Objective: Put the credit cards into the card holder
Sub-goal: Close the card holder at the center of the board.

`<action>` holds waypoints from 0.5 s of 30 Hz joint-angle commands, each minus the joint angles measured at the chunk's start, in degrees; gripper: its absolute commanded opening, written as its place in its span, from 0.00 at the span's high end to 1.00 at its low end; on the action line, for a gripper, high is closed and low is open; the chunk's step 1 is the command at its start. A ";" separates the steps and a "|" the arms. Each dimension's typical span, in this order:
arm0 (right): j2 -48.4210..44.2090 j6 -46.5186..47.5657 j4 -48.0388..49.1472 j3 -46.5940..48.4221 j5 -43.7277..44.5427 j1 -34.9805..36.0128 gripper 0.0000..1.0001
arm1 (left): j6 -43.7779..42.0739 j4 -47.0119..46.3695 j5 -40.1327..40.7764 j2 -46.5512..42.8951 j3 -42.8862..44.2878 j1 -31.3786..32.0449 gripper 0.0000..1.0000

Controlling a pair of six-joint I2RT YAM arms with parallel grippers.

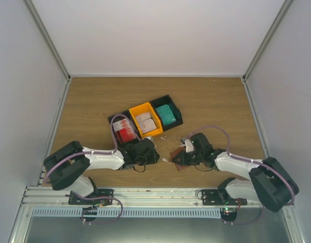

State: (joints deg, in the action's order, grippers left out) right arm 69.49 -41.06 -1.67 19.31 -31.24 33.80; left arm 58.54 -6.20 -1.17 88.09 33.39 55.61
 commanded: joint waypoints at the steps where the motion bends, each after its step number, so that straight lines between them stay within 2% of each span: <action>1: 4.02 3.19 1.26 1.83 -2.40 0.30 0.81 | 0.11 2.84 6.41 -5.03 -0.72 0.08 0.77; 4: 1.66 4.49 -2.48 3.46 -1.04 0.34 0.61 | -2.06 2.02 5.14 -7.10 -0.58 0.10 0.75; 7: -3.07 4.80 -5.85 5.28 0.67 0.24 0.52 | -4.22 0.25 3.29 -8.33 -0.33 0.10 0.73; 10: -7.17 4.61 -9.67 7.07 4.18 0.09 0.48 | -6.85 -1.45 0.41 -8.39 0.78 0.11 0.71; 15: -11.62 3.96 -16.76 8.29 17.96 -0.95 0.48 | -10.18 -4.96 -5.70 -7.16 2.35 0.30 0.67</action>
State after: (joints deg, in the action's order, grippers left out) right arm 60.23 -37.30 -10.63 26.20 -25.04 33.63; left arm 52.66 -5.23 -2.48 80.53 33.54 55.61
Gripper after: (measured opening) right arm 0.519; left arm 0.316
